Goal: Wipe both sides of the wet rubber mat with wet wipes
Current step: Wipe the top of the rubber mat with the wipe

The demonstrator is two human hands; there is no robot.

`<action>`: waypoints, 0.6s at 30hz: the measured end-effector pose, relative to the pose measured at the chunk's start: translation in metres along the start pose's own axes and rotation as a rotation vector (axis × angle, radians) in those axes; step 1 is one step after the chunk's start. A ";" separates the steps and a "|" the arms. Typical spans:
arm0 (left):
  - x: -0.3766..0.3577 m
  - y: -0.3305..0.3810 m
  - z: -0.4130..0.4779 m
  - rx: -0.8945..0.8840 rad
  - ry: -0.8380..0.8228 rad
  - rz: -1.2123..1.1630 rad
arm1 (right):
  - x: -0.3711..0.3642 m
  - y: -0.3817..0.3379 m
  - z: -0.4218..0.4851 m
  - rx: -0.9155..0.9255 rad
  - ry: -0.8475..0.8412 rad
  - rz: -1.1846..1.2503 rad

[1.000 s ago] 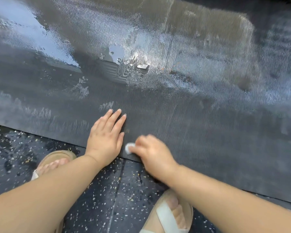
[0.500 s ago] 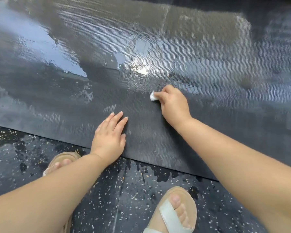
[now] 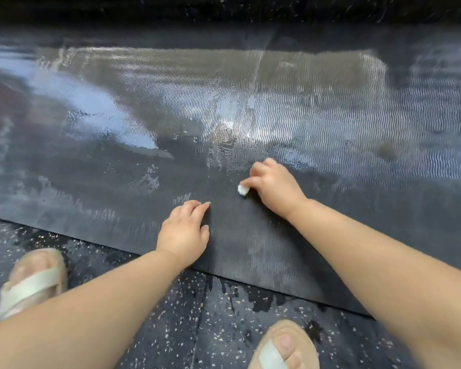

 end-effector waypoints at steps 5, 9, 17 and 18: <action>0.015 -0.002 0.026 0.017 0.012 -0.016 | 0.002 0.047 0.034 -0.410 0.085 0.095; 0.030 -0.015 0.045 -0.035 0.146 0.008 | -0.012 -0.013 0.006 -0.360 0.102 0.124; 0.019 -0.047 0.054 -0.061 0.174 0.003 | -0.023 -0.049 -0.020 -0.063 -0.129 0.158; 0.015 -0.048 0.053 -0.073 0.175 -0.010 | -0.017 -0.038 -0.007 -0.071 -0.104 0.152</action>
Point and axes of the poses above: each hand's wrist, its own z-axis towards the middle knuckle, its own x-axis out of the back of the hand, y = z × x, the point moved 3 cm from there along z, towards the middle knuckle, and after that the axes turned 8 degrees about -y, right-handed, at the moved point
